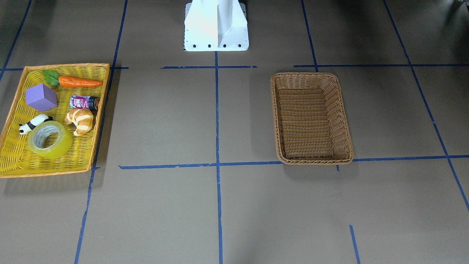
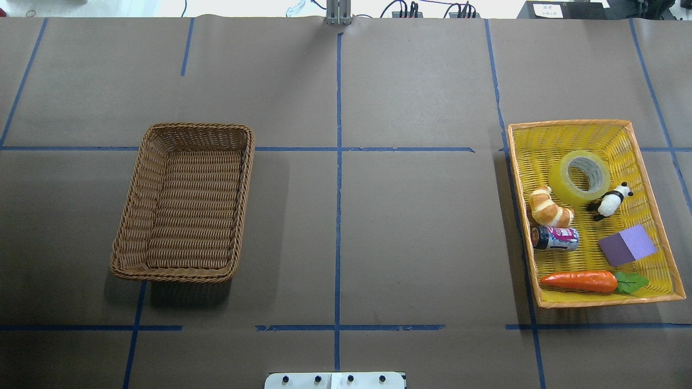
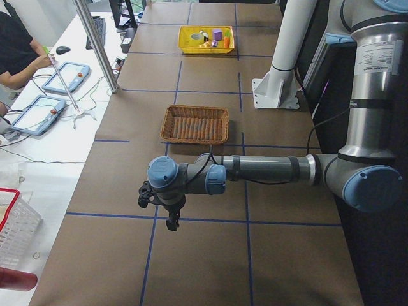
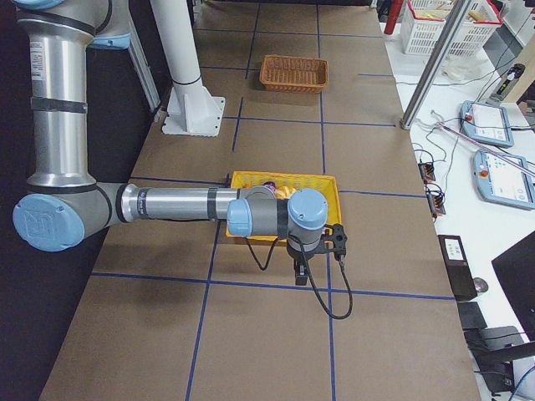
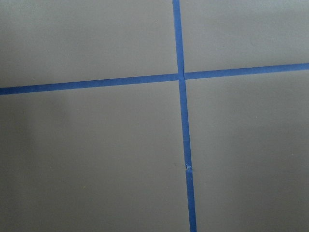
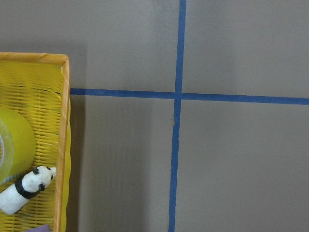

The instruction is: Move tape to another basket

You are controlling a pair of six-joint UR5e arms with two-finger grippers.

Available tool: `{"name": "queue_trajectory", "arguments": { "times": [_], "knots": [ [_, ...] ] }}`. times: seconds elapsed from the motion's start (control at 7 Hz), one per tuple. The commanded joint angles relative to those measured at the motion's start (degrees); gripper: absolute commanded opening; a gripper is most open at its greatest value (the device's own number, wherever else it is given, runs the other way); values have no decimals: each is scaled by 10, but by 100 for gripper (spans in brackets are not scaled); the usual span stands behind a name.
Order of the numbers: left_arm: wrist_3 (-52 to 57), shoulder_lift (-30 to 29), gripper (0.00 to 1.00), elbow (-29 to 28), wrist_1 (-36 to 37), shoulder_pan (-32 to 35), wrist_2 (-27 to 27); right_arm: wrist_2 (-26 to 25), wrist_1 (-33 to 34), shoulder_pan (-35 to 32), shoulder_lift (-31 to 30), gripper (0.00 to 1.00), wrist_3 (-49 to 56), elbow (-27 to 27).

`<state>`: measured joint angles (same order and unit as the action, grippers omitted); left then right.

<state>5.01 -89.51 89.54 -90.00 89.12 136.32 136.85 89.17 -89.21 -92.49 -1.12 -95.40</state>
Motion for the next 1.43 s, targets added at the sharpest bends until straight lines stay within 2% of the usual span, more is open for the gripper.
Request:
{"name": "queue_trajectory", "arguments": {
  "times": [0.0,0.14,0.29,0.57,0.71,1.0,1.29],
  "knots": [
    [0,0,100,0,0,0,1,-2,1,36,27,100,-85,-13],
    [0,0,100,0,0,0,1,-1,1,80,61,100,-193,-15],
    [2,0,100,-1,0,0,1,3,2,100,87,100,-225,-13],
    [3,0,100,-7,-1,0,1,-14,-8,164,100,100,-225,-12],
    [2,0,100,-7,-1,0,1,-39,-60,190,98,100,-228,-8],
    [2,0,100,-7,-1,0,1,-48,-110,227,98,100,-249,4],
    [2,0,100,-7,-1,0,1,-58,-115,256,99,100,-248,15]
  ]
}}
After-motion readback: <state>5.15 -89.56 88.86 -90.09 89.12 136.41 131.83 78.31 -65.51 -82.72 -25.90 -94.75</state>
